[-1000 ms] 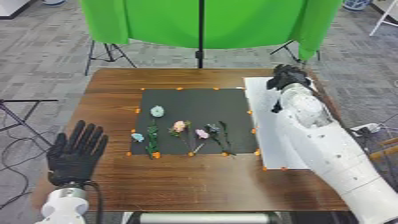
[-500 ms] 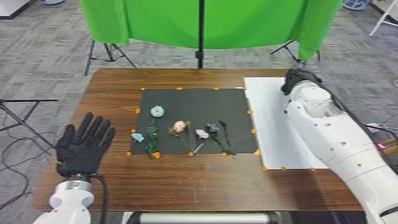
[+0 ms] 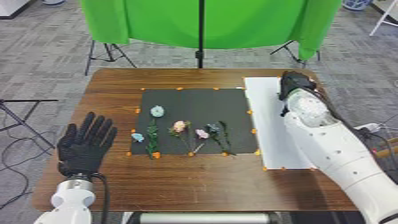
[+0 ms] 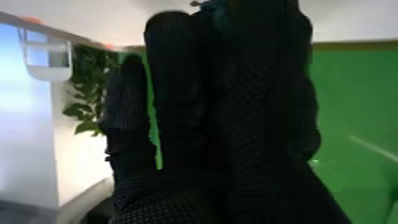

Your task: Arrange flowers

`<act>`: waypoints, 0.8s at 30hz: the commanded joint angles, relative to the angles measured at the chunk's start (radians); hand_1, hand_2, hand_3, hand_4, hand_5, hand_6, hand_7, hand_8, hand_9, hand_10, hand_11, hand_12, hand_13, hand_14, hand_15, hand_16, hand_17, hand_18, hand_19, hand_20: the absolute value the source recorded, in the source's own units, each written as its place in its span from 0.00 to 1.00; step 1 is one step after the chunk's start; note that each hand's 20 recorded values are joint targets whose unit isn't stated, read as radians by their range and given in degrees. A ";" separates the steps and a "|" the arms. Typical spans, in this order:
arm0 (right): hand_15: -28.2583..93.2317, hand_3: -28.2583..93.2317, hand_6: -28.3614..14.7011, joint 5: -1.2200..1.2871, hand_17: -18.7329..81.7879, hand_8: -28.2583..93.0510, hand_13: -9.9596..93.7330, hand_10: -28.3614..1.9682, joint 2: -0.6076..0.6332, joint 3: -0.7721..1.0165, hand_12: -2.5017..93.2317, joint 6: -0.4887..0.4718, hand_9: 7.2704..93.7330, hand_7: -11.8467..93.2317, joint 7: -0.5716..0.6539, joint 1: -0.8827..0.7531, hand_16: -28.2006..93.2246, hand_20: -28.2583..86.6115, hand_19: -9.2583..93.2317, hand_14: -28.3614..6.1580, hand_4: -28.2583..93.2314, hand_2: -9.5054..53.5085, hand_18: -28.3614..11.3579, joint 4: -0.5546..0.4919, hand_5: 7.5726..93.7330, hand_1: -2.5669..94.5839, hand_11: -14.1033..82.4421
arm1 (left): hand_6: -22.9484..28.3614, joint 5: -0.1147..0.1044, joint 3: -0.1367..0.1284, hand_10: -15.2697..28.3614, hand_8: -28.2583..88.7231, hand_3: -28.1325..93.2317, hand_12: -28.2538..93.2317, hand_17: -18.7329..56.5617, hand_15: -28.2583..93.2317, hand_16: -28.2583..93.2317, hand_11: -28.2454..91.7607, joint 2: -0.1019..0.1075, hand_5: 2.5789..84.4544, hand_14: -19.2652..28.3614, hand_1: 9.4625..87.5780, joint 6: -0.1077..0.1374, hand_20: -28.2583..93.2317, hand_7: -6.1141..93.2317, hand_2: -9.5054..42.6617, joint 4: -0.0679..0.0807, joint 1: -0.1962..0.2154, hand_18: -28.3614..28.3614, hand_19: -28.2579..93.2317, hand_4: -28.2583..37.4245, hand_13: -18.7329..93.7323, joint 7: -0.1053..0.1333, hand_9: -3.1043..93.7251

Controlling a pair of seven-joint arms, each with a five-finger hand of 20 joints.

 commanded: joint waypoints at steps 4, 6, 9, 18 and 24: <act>0.62 0.00 0.66 0.038 0.52 0.19 0.77 0.59 0.128 0.029 0.49 0.011 0.84 0.58 -0.030 -0.233 0.55 0.54 0.88 0.65 0.49 0.00 0.17 -0.408 0.70 1.00 0.38 | 0.63 0.005 -0.016 0.71 0.16 0.86 0.31 0.16 0.57 0.16 0.42 -0.013 0.49 0.75 0.21 -0.003 0.35 0.17 0.53 -0.004 0.044 0.75 0.55 0.00 0.45 -0.007 0.43; 0.62 0.00 0.65 0.043 0.51 0.19 0.76 0.58 0.139 0.027 0.49 -0.007 0.83 0.58 -0.043 -0.279 0.55 0.54 0.88 0.65 0.48 0.00 0.17 -0.482 0.69 1.00 0.38 | 0.63 0.005 -0.019 0.71 0.16 0.87 0.31 0.16 0.57 0.16 0.42 -0.016 0.49 0.75 0.21 -0.002 0.35 0.17 0.53 -0.006 0.048 0.75 0.55 0.00 0.45 -0.002 0.43; 0.62 0.00 0.64 0.063 0.51 0.19 0.76 0.58 0.141 0.021 0.48 -0.041 0.82 0.57 -0.049 -0.340 0.54 0.54 0.88 0.64 0.48 0.00 0.16 -0.571 0.68 1.00 0.37 | 0.63 0.005 -0.019 0.71 0.16 0.87 0.31 0.16 0.57 0.16 0.42 -0.016 0.49 0.75 0.21 -0.003 0.35 0.17 0.53 -0.005 0.046 0.75 0.55 0.00 0.45 -0.002 0.43; 0.63 0.00 0.64 0.014 0.50 0.19 0.74 0.59 0.134 -0.032 0.47 -0.060 0.80 0.56 -0.110 -0.385 0.53 0.53 0.88 0.65 0.48 0.00 0.16 -0.607 0.67 0.99 0.37 | 0.63 0.012 -0.019 0.71 0.16 0.86 0.31 0.16 0.57 0.16 0.42 -0.018 0.49 0.75 0.21 0.000 0.35 0.17 0.53 0.000 0.033 0.75 0.55 0.00 0.45 -0.019 0.43; 0.64 0.00 0.64 0.013 0.50 0.17 0.73 0.58 0.138 -0.019 0.44 -0.083 0.78 0.51 -0.112 -0.415 0.52 0.53 0.88 0.64 0.48 0.00 0.16 -0.634 0.65 0.99 0.34 | 0.63 0.026 -0.021 0.71 0.16 0.86 0.31 0.16 0.57 0.16 0.42 -0.015 0.49 0.75 0.21 0.019 0.35 0.17 0.53 -0.002 0.038 0.75 0.55 0.00 0.45 -0.025 0.43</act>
